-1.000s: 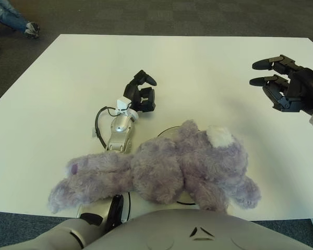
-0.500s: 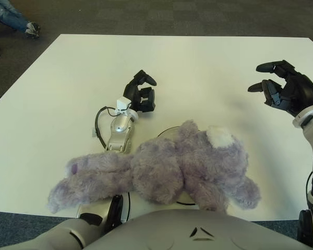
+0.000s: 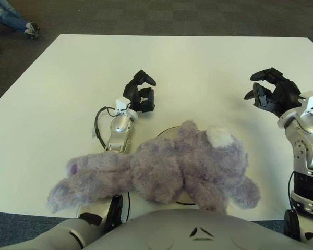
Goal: Put the doll into the plate.
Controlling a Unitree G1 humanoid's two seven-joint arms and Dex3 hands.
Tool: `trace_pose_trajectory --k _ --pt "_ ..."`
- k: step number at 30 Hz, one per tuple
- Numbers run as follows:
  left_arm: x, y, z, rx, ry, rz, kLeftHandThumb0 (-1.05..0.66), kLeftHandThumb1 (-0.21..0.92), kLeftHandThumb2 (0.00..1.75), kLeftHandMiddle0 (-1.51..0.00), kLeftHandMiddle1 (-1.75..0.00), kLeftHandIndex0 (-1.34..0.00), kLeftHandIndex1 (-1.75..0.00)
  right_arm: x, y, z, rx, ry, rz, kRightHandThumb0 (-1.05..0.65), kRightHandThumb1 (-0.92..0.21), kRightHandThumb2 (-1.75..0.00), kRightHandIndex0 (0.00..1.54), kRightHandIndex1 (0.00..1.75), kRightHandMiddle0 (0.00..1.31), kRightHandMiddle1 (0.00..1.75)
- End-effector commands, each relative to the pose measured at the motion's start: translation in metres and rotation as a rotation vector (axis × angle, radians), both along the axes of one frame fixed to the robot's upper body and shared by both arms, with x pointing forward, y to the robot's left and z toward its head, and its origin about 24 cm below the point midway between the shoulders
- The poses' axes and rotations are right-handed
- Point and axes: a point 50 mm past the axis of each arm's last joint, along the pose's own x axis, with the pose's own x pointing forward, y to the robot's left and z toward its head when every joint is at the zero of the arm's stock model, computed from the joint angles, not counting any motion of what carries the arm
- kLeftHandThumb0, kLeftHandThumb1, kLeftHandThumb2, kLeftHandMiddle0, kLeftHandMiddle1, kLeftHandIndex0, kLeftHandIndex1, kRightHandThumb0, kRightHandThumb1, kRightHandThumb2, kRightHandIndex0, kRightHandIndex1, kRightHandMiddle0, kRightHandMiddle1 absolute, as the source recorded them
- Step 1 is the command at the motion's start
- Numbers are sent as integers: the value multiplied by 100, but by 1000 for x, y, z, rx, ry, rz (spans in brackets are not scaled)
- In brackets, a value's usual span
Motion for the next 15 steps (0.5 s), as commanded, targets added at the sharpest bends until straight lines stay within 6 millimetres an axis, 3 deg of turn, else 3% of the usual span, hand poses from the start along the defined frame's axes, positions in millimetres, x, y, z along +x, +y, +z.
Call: trace_pose_trajectory --k 1,8,15 --pt "0 5 -3 -2 3 3 -44 44 116 -116 -175 -51 -175 8 2 -5 43 -6 -22 -1 -32 -123 70 157 43 165" --pt "0 5 -3 6 4 2 -44 44 116 -116 -175 -51 -175 22 -4 -27 117 8 -36 -1 -27 -129 75 159 47 163" --pt "0 6 -4 7 2 -2 -44 44 116 -116 -175 -51 -175 26 -2 -32 203 -39 -25 -1 -25 -132 75 160 50 161"
